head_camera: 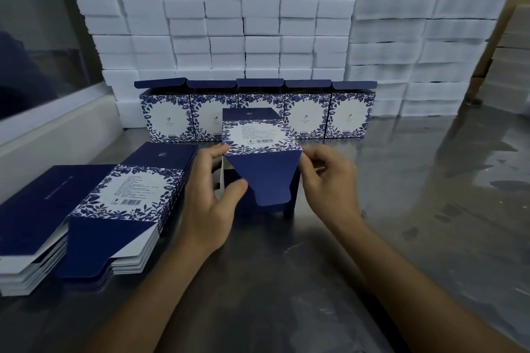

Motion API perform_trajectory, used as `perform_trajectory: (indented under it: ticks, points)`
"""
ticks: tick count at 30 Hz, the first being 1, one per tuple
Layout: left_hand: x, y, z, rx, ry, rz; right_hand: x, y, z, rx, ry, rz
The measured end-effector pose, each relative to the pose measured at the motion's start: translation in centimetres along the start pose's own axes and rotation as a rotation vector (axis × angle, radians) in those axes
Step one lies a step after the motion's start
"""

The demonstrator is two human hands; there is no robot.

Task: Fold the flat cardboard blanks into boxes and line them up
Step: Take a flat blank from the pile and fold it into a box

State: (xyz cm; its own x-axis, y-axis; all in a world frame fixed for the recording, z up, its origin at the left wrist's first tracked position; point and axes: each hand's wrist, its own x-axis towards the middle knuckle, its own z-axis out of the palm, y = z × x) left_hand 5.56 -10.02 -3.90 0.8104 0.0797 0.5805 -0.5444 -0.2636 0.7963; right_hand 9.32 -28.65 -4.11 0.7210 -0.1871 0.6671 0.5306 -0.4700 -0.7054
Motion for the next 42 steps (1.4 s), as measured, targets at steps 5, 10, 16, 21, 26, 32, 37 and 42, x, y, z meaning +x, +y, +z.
perform_trajectory:
  ticks: [5,10,16,21,26,32,37,42]
  points:
    - [0.0,-0.3,0.0,0.062,0.046,-0.018,0.1,0.4,0.0,-0.047,-0.113,0.082]
    - [0.3,-0.3,-0.1,0.065,0.121,-0.037,-0.5,1.0,0.3,-0.116,-0.274,0.150]
    - [0.4,-0.1,0.0,0.053,0.170,-0.051,-0.3,1.1,0.4,-0.136,-0.282,0.155]
    - [0.6,0.0,-0.2,0.023,0.202,-0.064,-0.7,1.9,0.7,-0.280,-0.473,0.168]
    - [0.7,0.0,-0.3,0.007,0.209,-0.088,-0.4,2.3,0.7,-0.213,-0.482,0.170]
    - [0.7,-0.2,-0.2,0.004,0.213,-0.095,-0.9,1.1,1.2,0.018,-0.311,0.062]
    - [0.5,0.1,-0.1,-0.110,0.098,-0.097,-0.7,0.0,0.8,0.182,-0.195,0.059]
    - [0.8,-0.7,-0.2,-0.128,0.048,-0.121,-0.1,-1.3,0.4,0.154,-0.012,0.043]
